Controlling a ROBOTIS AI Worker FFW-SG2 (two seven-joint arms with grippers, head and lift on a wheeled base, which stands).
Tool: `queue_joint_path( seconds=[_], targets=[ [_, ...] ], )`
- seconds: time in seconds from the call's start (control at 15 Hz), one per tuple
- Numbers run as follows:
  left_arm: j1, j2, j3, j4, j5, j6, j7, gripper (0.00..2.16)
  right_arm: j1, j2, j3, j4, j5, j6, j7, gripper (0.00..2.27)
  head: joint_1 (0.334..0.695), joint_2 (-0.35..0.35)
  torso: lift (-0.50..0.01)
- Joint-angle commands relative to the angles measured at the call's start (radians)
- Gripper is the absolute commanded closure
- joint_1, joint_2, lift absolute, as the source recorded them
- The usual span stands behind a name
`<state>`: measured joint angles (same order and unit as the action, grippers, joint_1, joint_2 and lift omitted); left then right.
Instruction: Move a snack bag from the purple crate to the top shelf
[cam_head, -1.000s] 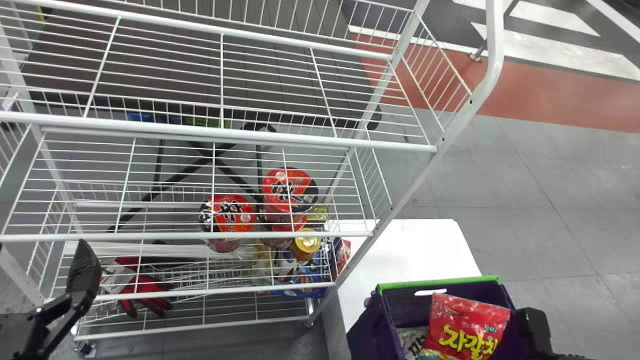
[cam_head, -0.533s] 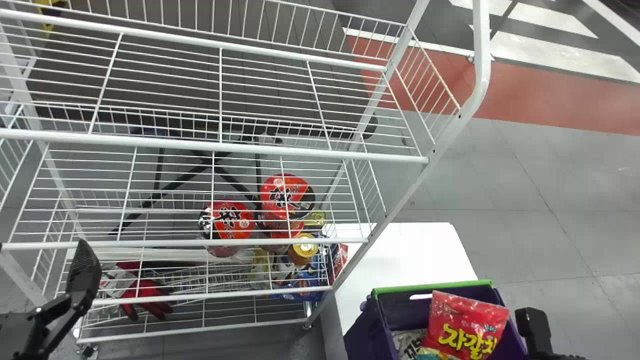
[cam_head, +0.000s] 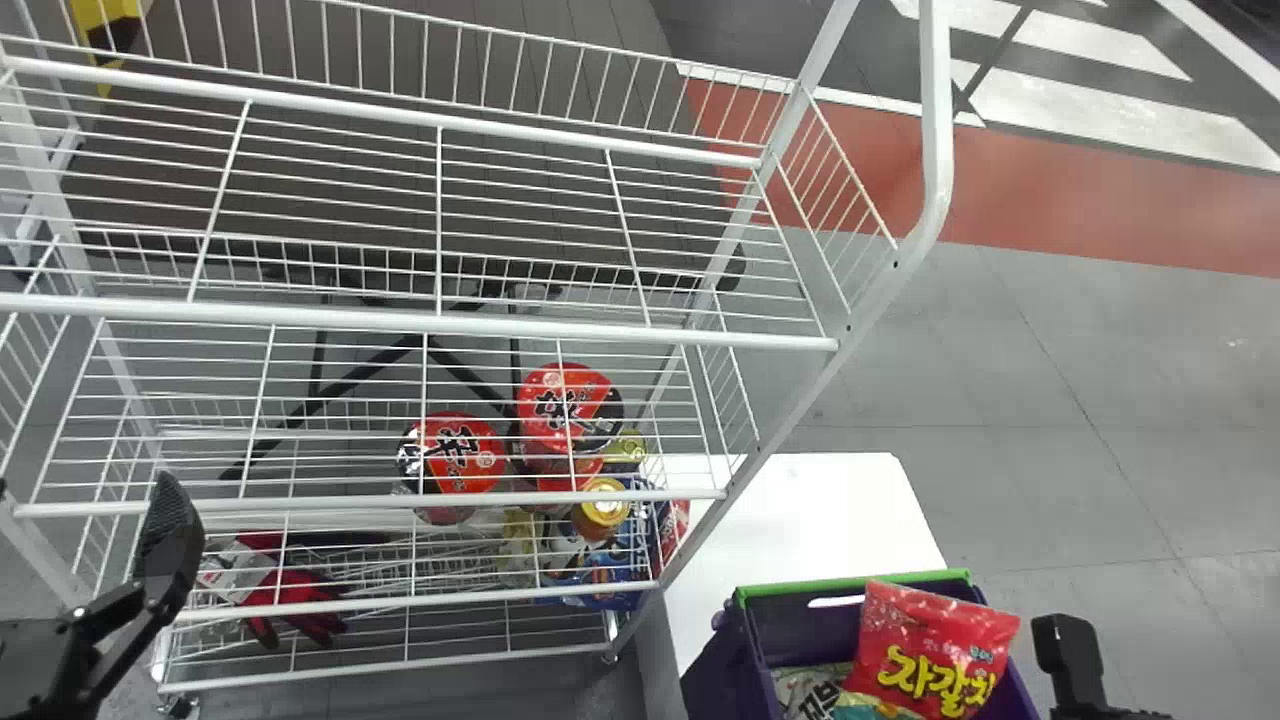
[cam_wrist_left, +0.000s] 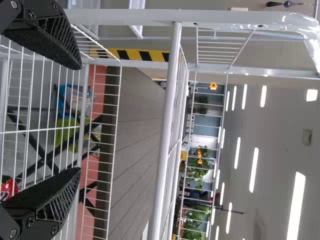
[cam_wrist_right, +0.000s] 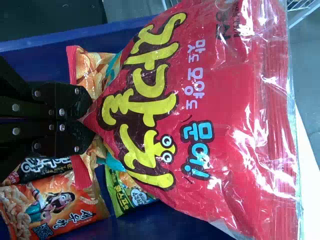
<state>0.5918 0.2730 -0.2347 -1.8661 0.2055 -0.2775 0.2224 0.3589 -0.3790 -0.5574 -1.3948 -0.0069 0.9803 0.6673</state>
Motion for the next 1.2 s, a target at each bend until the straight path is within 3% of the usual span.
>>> queue_joint_path(
  seconds=[0.0, 1.13],
  targets=[
    [-0.001, 0.0, 0.0, 0.001, 0.0, -0.002, 0.0, 0.09, 0.0, 0.0, -0.001, 0.0, -0.002, -0.008, 0.0, 1.95, 0.695, -0.35, -0.135],
    [-0.003, 0.002, -0.003, -0.001, 0.0, 0.001, -0.002, 0.09, -0.002, -0.001, -0.002, 0.008, -0.005, -0.03, -0.005, 1.95, 0.695, -0.35, -0.067]
  ],
)
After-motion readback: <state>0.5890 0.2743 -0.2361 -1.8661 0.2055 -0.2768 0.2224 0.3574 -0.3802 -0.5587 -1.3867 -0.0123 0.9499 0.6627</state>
